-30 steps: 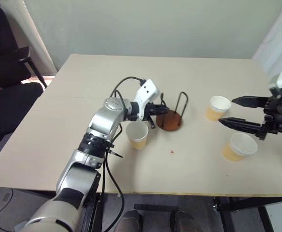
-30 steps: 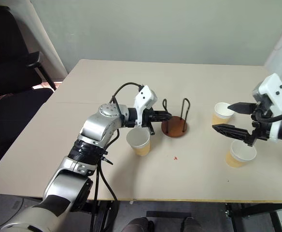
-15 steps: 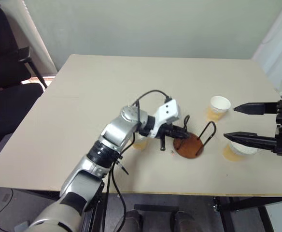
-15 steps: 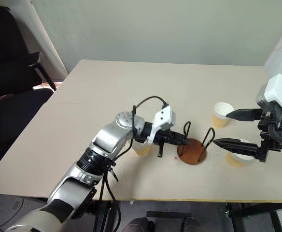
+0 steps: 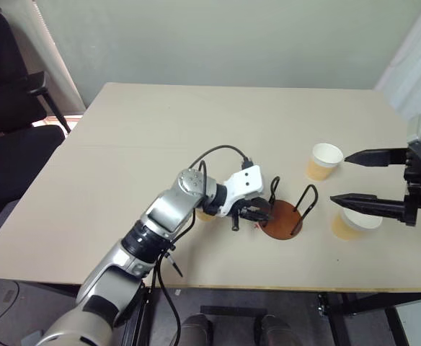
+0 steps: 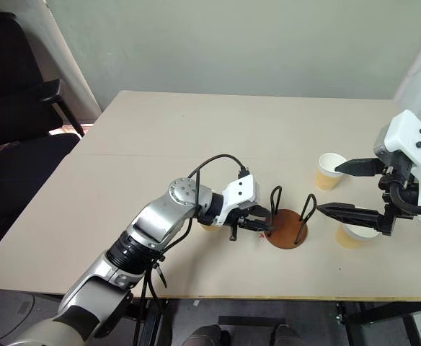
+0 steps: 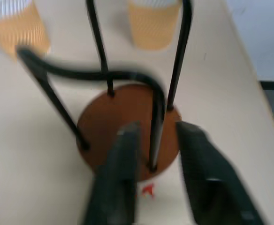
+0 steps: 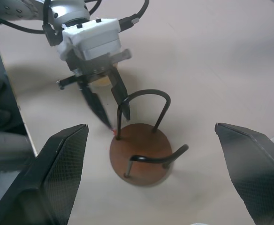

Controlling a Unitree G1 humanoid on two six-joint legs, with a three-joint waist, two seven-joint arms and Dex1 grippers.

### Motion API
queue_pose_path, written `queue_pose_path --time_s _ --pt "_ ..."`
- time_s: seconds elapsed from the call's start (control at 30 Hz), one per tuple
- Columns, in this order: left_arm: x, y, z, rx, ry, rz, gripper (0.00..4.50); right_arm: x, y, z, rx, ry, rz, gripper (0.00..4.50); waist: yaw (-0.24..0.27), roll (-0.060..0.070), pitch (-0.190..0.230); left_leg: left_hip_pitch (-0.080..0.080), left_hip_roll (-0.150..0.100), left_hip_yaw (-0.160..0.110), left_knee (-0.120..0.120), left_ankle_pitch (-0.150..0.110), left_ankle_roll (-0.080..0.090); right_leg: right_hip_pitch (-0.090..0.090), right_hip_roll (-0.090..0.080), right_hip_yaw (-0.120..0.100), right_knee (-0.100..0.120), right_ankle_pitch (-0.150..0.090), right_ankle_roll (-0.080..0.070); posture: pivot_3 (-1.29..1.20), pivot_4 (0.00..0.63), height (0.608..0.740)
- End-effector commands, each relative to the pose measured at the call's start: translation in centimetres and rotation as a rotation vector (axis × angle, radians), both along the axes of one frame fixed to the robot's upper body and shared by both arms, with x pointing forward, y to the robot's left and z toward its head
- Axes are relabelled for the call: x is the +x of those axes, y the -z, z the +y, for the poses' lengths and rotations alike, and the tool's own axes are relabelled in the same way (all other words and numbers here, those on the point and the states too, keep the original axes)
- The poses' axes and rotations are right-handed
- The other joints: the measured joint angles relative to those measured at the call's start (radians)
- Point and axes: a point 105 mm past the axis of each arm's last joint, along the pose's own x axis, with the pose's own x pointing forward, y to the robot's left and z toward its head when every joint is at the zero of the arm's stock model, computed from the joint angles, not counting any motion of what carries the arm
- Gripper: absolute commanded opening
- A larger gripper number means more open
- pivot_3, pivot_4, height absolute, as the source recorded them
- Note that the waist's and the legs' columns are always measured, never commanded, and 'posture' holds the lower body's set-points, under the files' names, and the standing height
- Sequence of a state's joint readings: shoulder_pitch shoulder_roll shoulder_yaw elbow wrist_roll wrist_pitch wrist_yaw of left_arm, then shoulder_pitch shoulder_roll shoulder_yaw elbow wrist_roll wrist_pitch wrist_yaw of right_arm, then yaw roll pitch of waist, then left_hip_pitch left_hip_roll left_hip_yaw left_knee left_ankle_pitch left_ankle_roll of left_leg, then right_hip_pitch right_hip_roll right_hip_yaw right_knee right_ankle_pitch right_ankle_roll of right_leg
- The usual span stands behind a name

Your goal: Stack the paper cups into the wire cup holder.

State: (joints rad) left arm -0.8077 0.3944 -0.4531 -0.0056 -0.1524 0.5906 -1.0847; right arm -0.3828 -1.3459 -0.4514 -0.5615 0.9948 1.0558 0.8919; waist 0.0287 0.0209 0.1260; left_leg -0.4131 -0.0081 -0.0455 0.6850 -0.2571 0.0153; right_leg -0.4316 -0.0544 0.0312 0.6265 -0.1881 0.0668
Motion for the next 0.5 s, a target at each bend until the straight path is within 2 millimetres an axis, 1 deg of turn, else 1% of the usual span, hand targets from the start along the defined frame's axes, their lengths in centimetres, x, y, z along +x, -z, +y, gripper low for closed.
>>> queue_pose_path --time_s 0.03,0.13,0.27,0.33,0.43,0.5 --pt "-0.5 -2.8 0.2 -0.011 0.062 -0.1 2.54 0.5 -0.8 0.3 -0.031 -0.039 -0.046 4.5 0.0 0.0 0.0 0.0 0.0 0.0 0.0 0.0 0.0 0.0 0.0 0.0 0.0 0.0 0.0 0.0 0.15 0.74" --pt "-0.1 -4.2 0.8 -0.012 0.056 -0.143 2.54 1.3 -1.0 0.7 -0.04 -0.072 -0.055 4.5 0.001 0.0 0.0 0.0 0.0 0.0 0.0 0.0 0.0 0.0 0.0 0.0 0.0 0.0 0.0 0.0 0.15 0.74" --pt "0.7 -6.2 1.5 -0.018 0.042 -0.209 2.54 3.6 -1.0 0.4 -0.071 -0.077 -0.073 4.5 -0.001 0.0 0.0 -0.001 0.0 0.0 0.0 -0.001 0.001 0.0 0.0 0.0 -0.001 0.0 0.0 0.0 0.15 0.74" --pt "1.0 -6.8 2.6 0.005 0.042 -0.247 2.54 4.9 -0.5 -0.1 -0.109 -0.063 -0.074 4.5 -0.002 0.0 0.0 0.0 0.0 -0.001 0.0 -0.001 0.002 0.0 0.0 0.0 -0.001 0.0 0.0 0.0 0.15 0.74" --pt "1.4 -7.7 4.5 0.013 0.033 -0.281 2.54 6.4 0.3 -1.0 -0.174 -0.051 -0.063 4.5 -0.004 0.0 0.0 -0.001 0.001 -0.001 0.0 -0.002 0.003 -0.001 0.0 -0.001 -0.001 0.001 0.0 0.0 0.15 0.74" --pt "2.2 -9.0 5.9 -0.031 -0.036 -0.286 2.54 7.5 0.8 -1.9 -0.227 -0.038 -0.06 4.5 -0.005 0.0 0.0 -0.001 0.001 -0.001 -0.001 -0.002 0.002 -0.002 0.0 -0.001 0.0 0.001 -0.001 0.0 0.15 0.74"
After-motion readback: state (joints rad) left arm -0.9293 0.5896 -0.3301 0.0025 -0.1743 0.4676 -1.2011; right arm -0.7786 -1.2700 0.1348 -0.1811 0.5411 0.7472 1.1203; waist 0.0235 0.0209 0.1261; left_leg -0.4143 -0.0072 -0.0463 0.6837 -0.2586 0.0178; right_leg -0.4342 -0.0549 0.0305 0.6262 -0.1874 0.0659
